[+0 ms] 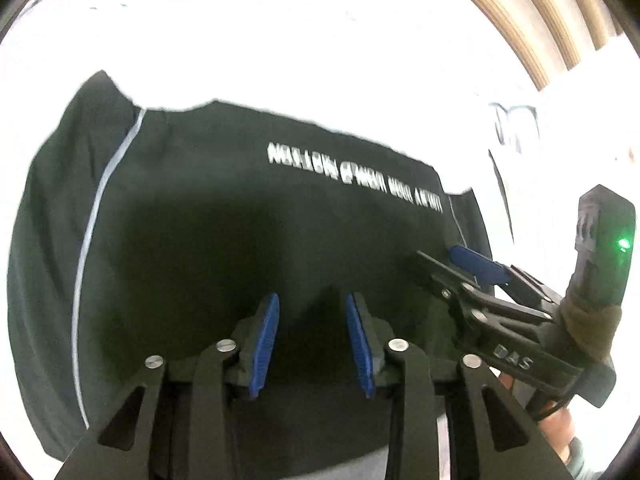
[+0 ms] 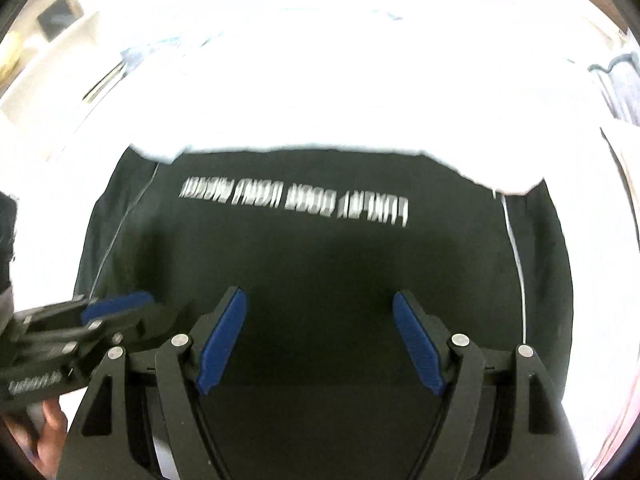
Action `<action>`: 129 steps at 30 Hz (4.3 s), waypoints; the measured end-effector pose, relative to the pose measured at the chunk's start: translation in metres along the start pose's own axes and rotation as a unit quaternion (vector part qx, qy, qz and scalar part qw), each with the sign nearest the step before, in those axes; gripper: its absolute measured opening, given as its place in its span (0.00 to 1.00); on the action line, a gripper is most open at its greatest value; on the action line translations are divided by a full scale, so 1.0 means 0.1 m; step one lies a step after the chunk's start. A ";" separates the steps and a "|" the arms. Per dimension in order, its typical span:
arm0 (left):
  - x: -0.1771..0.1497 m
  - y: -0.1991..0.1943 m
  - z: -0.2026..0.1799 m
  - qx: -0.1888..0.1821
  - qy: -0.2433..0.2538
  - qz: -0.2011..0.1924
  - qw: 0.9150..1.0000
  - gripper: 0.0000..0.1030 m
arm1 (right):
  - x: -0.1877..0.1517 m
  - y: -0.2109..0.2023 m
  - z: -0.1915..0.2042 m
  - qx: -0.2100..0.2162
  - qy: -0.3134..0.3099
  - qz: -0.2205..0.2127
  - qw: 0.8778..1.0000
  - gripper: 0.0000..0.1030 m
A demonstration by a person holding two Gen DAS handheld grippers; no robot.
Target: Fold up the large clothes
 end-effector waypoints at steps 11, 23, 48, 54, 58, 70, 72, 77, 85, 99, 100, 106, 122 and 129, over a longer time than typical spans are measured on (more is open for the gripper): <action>0.21 0.67 0.22 0.046 0.005 0.040 0.998 0.38 | -0.04 0.63 -0.18 -0.014 0.022 0.048 0.998 0.80; -0.49 -0.34 0.47 0.030 0.052 0.009 0.998 0.39 | -0.90 -0.43 0.14 0.047 0.006 0.015 0.999 0.81; -0.61 -0.51 0.71 0.036 -0.008 -0.013 0.999 0.39 | -1.24 -0.75 -0.41 0.029 0.099 0.001 0.995 0.86; -0.25 -0.76 1.44 0.054 -0.073 -0.041 0.995 0.39 | -1.18 -1.13 -1.37 0.003 0.190 -0.034 0.981 0.86; -0.21 -0.69 1.74 0.025 -0.114 -0.025 0.993 0.39 | -1.13 -1.16 -1.73 -0.018 0.208 -0.036 0.977 0.86; -0.22 -0.04 2.14 -0.085 -0.209 0.037 0.974 0.50 | -1.07 -0.40 -1.88 0.095 0.220 0.034 0.970 0.86; -0.22 0.09 2.11 -0.123 -0.211 0.055 0.968 0.52 | -1.06 -0.24 -1.89 0.125 0.225 0.049 0.965 0.86; -0.19 0.37 1.92 -0.144 -0.188 0.086 0.968 0.66 | -0.97 0.13 -1.92 0.195 0.247 0.061 0.947 0.89; -0.15 0.30 1.74 -0.167 -0.164 0.049 0.971 0.45 | -0.89 0.09 -1.79 0.235 0.221 0.036 0.946 0.60; -0.04 0.48 1.63 -0.164 -0.208 0.053 0.963 0.42 | -0.73 0.07 -1.48 0.254 0.202 0.033 0.945 0.47; -0.05 0.36 1.56 -0.163 -0.196 0.037 0.966 0.38 | -0.71 -0.04 -1.43 0.254 0.196 0.024 0.947 0.41; -0.15 -0.44 1.06 -0.160 -0.130 -0.030 0.978 0.32 | -0.68 -0.81 -0.81 0.253 0.146 -0.026 0.956 0.35; -1.42 -1.93 0.84 -0.166 -0.042 -0.072 0.983 0.32 | -1.91 -2.42 -0.14 0.230 0.144 -0.046 0.962 0.35; -1.97 -1.55 1.08 -0.140 -0.025 -0.032 0.989 0.32 | -2.46 -1.83 -0.32 0.218 0.170 0.002 0.961 0.35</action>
Point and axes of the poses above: each gripper's, at about its wrist camera, not at the fingertips, and y roughly the way its jaws point, z to its left, x to its top, the point moved 6 cm from there along y, roughly the way its jaws point, and after that the axes turned 10 degrees about x, right-handed, at the moved point
